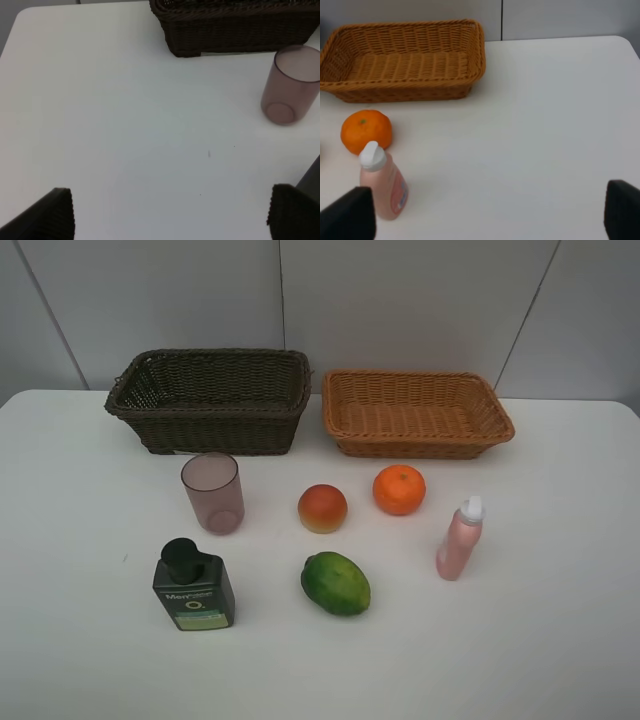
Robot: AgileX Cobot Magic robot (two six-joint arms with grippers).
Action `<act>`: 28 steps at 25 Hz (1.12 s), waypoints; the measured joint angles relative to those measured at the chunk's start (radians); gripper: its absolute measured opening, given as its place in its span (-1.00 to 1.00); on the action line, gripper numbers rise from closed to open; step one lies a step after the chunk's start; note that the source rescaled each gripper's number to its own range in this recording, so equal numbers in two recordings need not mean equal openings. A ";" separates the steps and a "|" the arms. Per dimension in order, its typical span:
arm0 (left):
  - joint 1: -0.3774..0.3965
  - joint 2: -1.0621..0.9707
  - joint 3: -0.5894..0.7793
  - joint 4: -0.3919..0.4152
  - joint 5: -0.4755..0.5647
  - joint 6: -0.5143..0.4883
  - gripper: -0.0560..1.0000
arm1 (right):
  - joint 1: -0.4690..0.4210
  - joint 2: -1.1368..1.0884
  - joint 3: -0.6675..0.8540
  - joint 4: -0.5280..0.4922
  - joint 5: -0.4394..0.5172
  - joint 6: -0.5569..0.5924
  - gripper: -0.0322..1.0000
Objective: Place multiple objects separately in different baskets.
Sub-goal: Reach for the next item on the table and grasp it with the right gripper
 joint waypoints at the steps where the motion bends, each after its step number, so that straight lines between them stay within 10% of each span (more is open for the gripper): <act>1: 0.000 0.000 0.000 0.000 0.000 0.000 1.00 | -0.001 0.000 0.000 0.000 0.000 0.000 0.97; 28: 0.000 0.000 0.000 0.000 0.000 0.000 1.00 | -0.022 0.000 0.000 0.000 0.000 0.000 0.97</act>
